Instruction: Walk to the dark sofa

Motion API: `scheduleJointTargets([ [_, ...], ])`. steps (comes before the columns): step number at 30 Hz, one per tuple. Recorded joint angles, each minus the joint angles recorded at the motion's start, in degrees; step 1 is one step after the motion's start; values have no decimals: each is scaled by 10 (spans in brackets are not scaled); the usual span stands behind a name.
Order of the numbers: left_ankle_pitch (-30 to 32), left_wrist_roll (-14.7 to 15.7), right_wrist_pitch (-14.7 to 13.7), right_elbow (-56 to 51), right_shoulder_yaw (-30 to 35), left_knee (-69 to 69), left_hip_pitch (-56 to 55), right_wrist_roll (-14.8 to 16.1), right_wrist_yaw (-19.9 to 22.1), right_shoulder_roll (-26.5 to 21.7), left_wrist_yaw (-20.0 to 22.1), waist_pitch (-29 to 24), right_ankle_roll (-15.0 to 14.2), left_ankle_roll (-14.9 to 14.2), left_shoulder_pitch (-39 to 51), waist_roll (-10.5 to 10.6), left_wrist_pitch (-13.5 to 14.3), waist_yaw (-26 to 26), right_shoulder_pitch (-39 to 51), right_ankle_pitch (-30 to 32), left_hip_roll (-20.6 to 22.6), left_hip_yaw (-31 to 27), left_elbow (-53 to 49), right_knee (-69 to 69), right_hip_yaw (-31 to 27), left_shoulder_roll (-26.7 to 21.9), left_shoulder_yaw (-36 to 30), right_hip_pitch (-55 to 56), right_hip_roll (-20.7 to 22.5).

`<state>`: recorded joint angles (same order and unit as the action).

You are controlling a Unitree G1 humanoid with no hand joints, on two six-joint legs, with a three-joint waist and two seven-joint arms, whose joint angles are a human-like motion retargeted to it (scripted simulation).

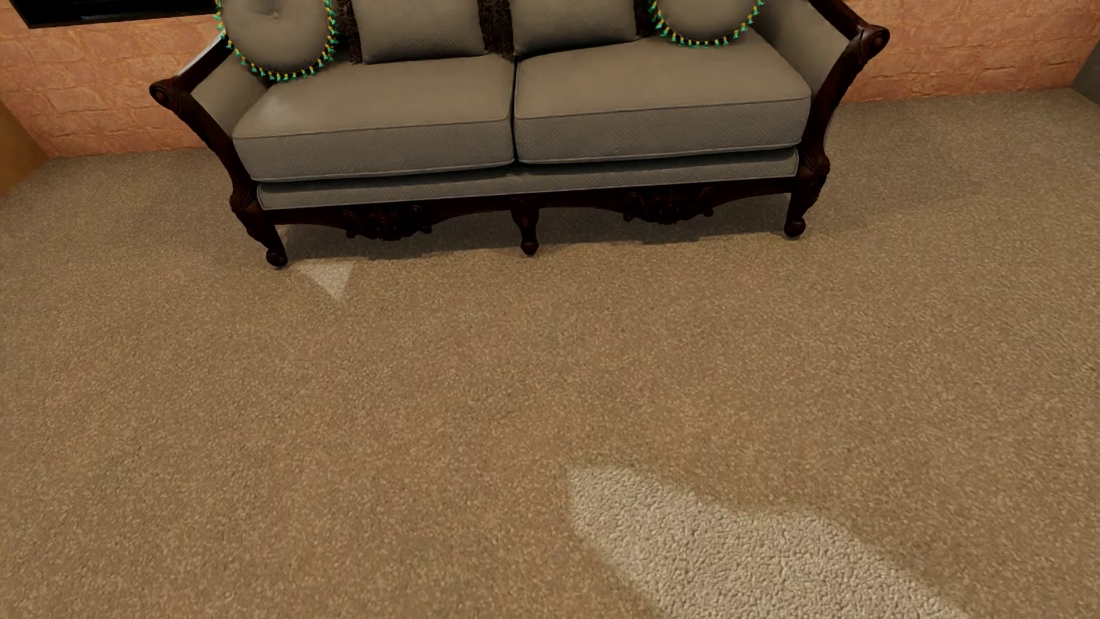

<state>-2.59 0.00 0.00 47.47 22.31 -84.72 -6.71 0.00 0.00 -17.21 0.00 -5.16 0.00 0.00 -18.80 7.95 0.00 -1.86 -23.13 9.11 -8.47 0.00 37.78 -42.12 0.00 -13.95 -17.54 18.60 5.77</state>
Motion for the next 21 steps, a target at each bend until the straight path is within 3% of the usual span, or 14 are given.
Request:
scheduleJointTargets([
  [4,7,0,0,-126,-64,282,-140,0,0,7,0,-3,0,0,-65,-3,0,51,73,-96,-6,0,126,60,0,10,47,-178,9],
  [8,-67,0,0,-253,-89,557,-170,0,0,6,0,5,0,0,-80,0,0,78,139,-184,-9,0,208,81,0,2,109,-305,6],
  [9,-45,0,0,-272,-90,708,-171,0,0,7,0,10,0,0,-80,0,0,94,147,-204,-13,0,216,82,0,0,121,-335,-2],
  [10,-50,0,0,-282,-89,735,-174,0,0,9,0,19,0,0,-78,0,0,113,149,-218,-19,0,218,77,0,-1,131,-359,-14],
  [11,-92,0,0,-284,-85,597,-178,0,0,12,0,30,0,0,-77,-3,0,132,146,-224,-24,0,216,69,0,-2,143,-380,-31],
  [12,-93,0,0,-283,-75,559,-182,0,0,14,0,43,0,0,-78,-5,0,149,136,-218,-30,0,209,59,0,-3,152,-401,-51],
  [13,2,0,0,-275,-63,568,-164,0,0,17,0,59,0,0,-79,-13,0,158,128,-194,-23,0,203,36,0,-6,150,-410,-76],
  [14,77,0,0,-253,-48,486,-225,0,0,17,0,70,0,0,-70,-21,0,134,120,-142,-10,0,197,-2,0,0,160,-405,-84],
  [16,64,0,0,-183,-26,386,-232,0,0,24,0,53,0,0,-37,-32,0,105,92,-41,13,0,151,-100,0,-7,126,-393,-67],
  [19,16,0,0,-67,61,412,-157,0,0,12,0,38,0,0,23,-44,0,135,104,-92,22,0,34,-226,0,-10,124,-244,-76],
  [21,10,0,0,-40,44,454,-108,0,0,10,0,25,0,0,42,-44,0,115,91,-99,36,0,-45,-232,0,-4,140,-146,-73],
])
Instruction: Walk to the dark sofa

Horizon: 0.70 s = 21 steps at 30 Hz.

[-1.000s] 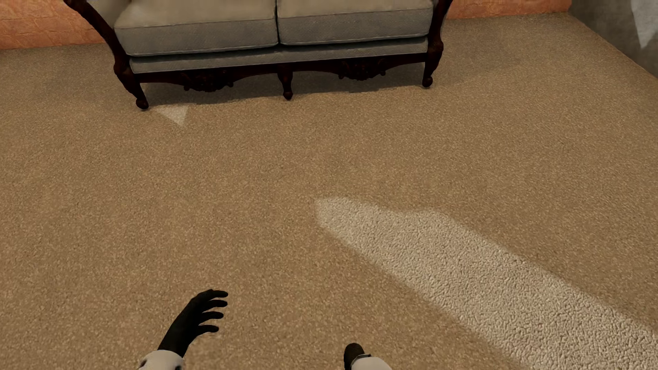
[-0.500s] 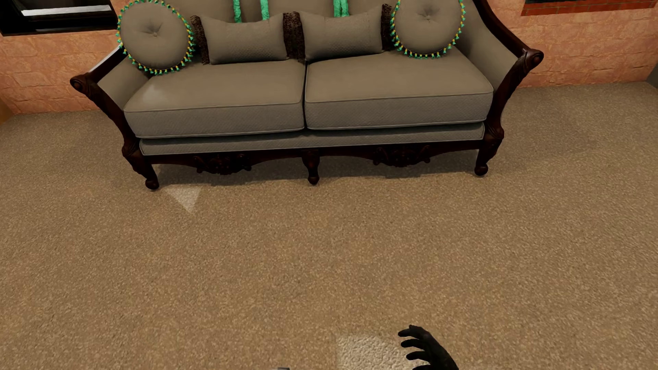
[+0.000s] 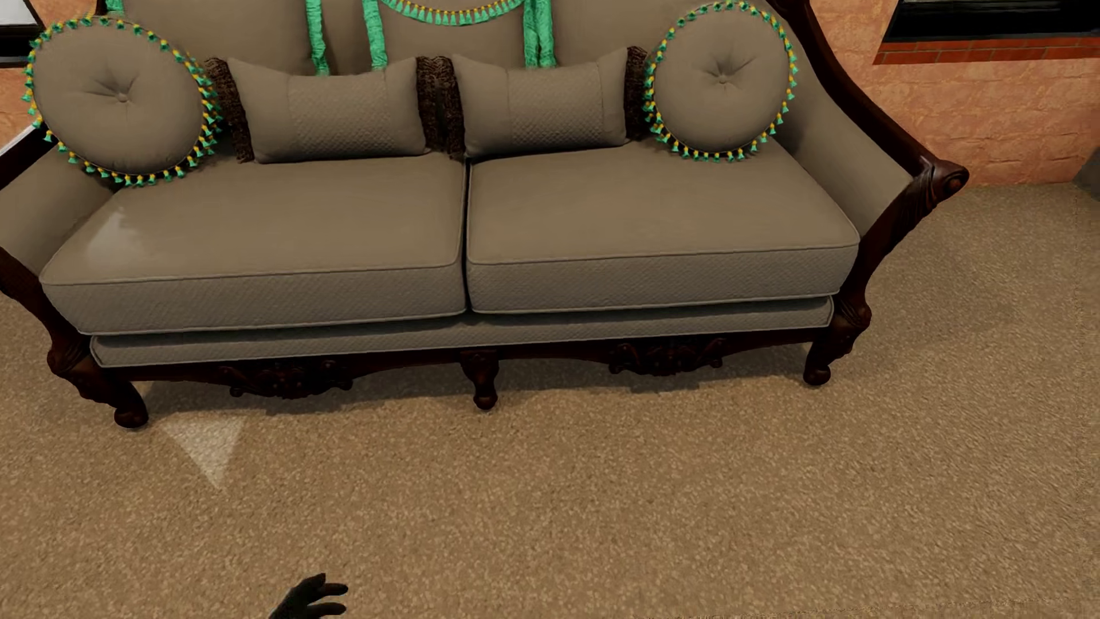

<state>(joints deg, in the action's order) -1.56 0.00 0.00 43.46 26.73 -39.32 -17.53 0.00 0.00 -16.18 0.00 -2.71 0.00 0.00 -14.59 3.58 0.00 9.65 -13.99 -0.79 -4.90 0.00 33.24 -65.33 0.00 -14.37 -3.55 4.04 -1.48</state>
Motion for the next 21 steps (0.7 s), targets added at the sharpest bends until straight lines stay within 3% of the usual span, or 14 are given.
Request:
scheduleJointTargets([
  [3,4,0,0,0,-39,47,55,0,0,-7,0,-5,0,0,15,6,0,-37,-24,13,4,0,-87,167,0,-5,-6,77,27],
  [6,8,0,0,-12,-63,77,87,0,0,-7,0,6,0,0,7,5,0,-82,-46,-81,9,0,-124,352,0,-7,-16,75,54],
  [7,5,0,0,-7,-85,84,98,0,0,0,0,7,0,0,7,5,0,-91,-51,-72,12,0,-119,382,0,-5,-25,65,55],
  [9,-17,0,0,-1,-61,95,124,0,0,-2,0,11,0,0,10,-6,0,-83,-54,-45,24,0,-95,399,0,-8,-56,37,48],
  [12,-42,0,0,8,-14,124,176,0,0,-9,0,16,0,0,-5,-3,0,-58,-39,-83,27,0,-34,399,0,-5,-96,4,44],
  [17,-66,0,0,-35,-24,128,233,0,0,-2,0,11,0,0,-46,9,0,-93,-9,-176,22,0,109,395,0,-4,-167,-71,54],
  [18,-63,0,0,-49,-25,235,242,0,0,0,0,12,0,0,-51,9,0,-93,-7,-172,20,0,127,384,0,-5,-170,-79,55],
  [21,-77,0,0,-74,-19,248,262,0,0,1,0,20,0,0,-59,10,0,-87,-8,-143,16,0,158,458,0,-3,-157,-92,59],
])
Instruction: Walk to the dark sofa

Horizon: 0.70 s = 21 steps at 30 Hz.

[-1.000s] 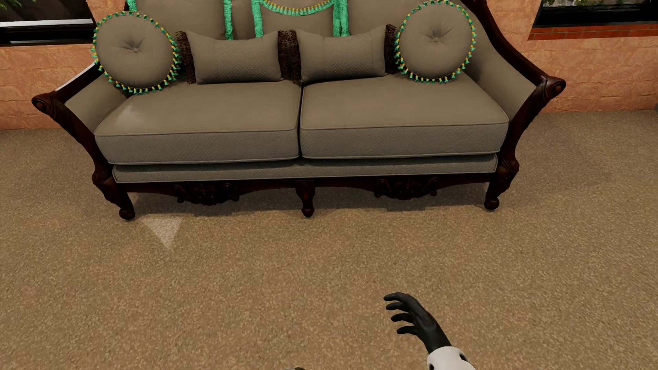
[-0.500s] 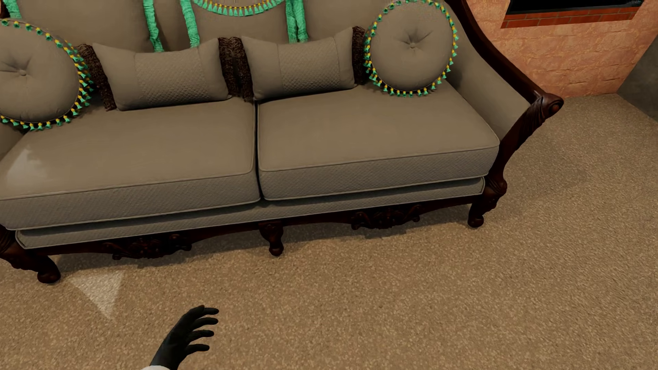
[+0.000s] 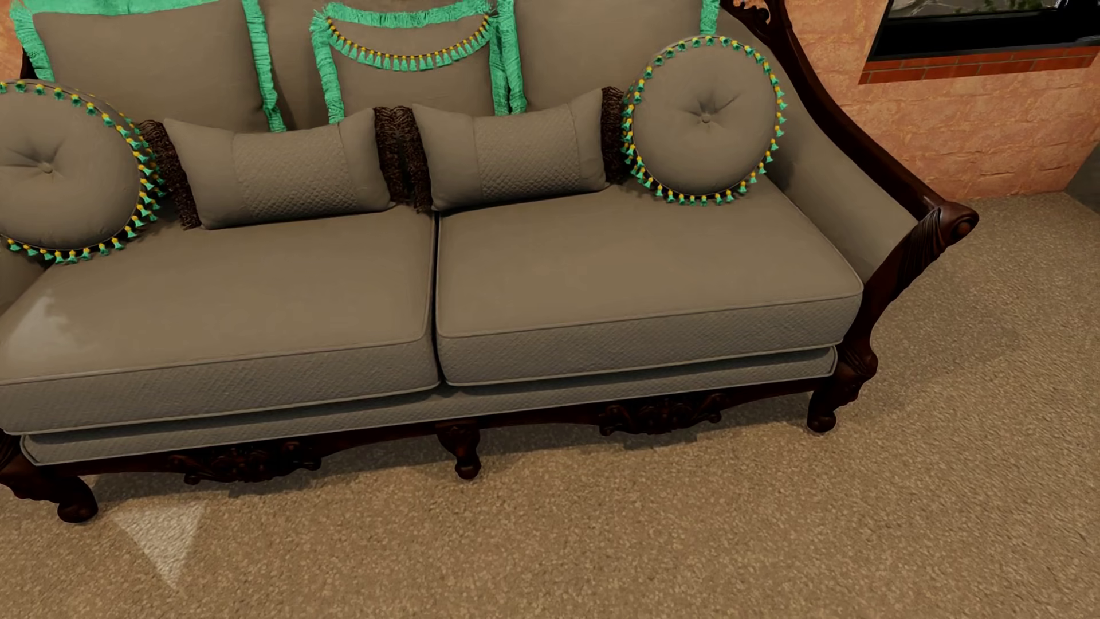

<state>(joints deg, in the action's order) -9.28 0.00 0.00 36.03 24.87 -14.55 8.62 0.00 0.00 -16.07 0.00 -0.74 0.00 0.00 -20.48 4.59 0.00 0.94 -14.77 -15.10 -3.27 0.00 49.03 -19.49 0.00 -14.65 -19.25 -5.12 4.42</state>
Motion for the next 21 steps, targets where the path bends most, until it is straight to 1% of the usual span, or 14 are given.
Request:
scheduleJointTargets([
  [2,-8,0,0,0,7,4,6,0,0,-2,0,1,0,0,5,0,0,4,-1,3,0,0,-2,7,0,2,8,-4,-1],
  [5,-18,0,0,17,11,10,18,0,0,-3,0,-4,0,0,19,-4,0,9,-4,3,4,0,-27,11,0,1,2,-12,-5],
  [10,-26,0,0,66,6,11,13,0,0,-4,0,-2,0,0,41,-2,0,3,-5,13,4,0,-65,22,0,5,-7,-9,-6],
  [14,-27,0,0,83,-1,14,17,0,0,-2,0,-3,0,0,40,-1,0,2,-7,3,4,0,-82,15,0,8,-10,-9,-8],
  [21,-29,0,0,84,-3,16,23,0,0,2,0,-3,0,0,34,0,0,1,-11,-3,4,0,-59,16,0,17,-5,-13,-7],
])
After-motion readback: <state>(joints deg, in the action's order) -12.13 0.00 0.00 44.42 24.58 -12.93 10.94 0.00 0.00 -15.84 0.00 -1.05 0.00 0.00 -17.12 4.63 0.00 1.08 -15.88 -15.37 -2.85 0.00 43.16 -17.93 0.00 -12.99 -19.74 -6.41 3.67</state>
